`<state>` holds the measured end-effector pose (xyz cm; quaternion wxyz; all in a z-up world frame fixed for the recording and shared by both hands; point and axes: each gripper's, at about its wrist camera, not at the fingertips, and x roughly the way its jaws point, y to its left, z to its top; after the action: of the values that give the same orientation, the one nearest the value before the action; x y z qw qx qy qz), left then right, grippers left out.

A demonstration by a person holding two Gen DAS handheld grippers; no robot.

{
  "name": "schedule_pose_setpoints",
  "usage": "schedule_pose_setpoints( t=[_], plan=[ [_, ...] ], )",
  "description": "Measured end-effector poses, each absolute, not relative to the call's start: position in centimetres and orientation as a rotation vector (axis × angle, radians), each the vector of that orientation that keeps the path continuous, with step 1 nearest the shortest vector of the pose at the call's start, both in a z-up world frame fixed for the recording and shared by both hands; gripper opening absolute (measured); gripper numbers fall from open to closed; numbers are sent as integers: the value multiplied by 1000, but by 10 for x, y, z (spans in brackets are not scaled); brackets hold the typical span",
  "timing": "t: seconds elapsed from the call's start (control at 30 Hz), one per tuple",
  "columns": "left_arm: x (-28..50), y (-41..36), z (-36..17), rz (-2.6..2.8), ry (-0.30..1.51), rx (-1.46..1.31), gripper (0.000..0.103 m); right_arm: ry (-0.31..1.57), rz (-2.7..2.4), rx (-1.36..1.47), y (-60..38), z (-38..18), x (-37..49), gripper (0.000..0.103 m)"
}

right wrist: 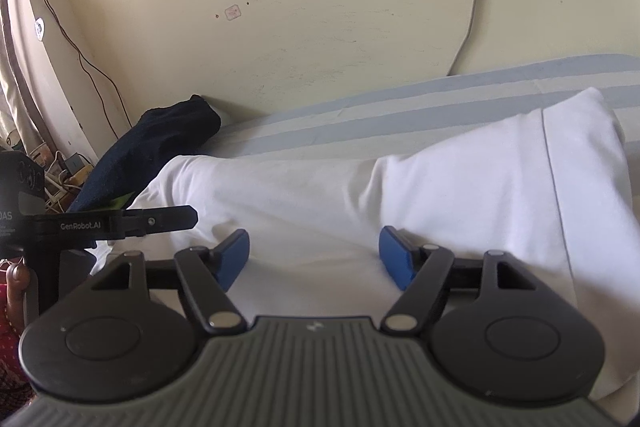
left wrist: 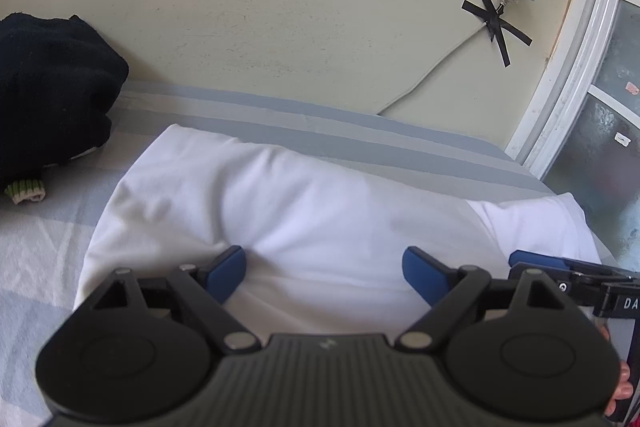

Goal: Fold small clothes

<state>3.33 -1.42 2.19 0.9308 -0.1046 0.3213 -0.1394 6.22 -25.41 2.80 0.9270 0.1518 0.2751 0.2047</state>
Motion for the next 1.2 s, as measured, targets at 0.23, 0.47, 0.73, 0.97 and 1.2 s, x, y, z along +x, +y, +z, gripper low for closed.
schedule_pose_setpoints(
  t=[0.23, 0.47, 0.73, 0.97, 1.2],
  plan=[
    [33, -15, 22, -288, 655, -208, 95, 561, 436, 313, -254, 28, 62, 78],
    [33, -16, 22, -288, 655, -207, 97, 557, 441, 323, -254, 28, 62, 79],
    [33, -16, 22, -289, 655, -206, 98, 553, 445, 334, -255, 28, 61, 80],
    [33, -16, 22, -289, 655, -207, 100, 552, 449, 344, -256, 28, 61, 80],
    [33, -16, 21, -291, 655, -206, 101, 550, 452, 348, -256, 28, 60, 81]
  ],
)
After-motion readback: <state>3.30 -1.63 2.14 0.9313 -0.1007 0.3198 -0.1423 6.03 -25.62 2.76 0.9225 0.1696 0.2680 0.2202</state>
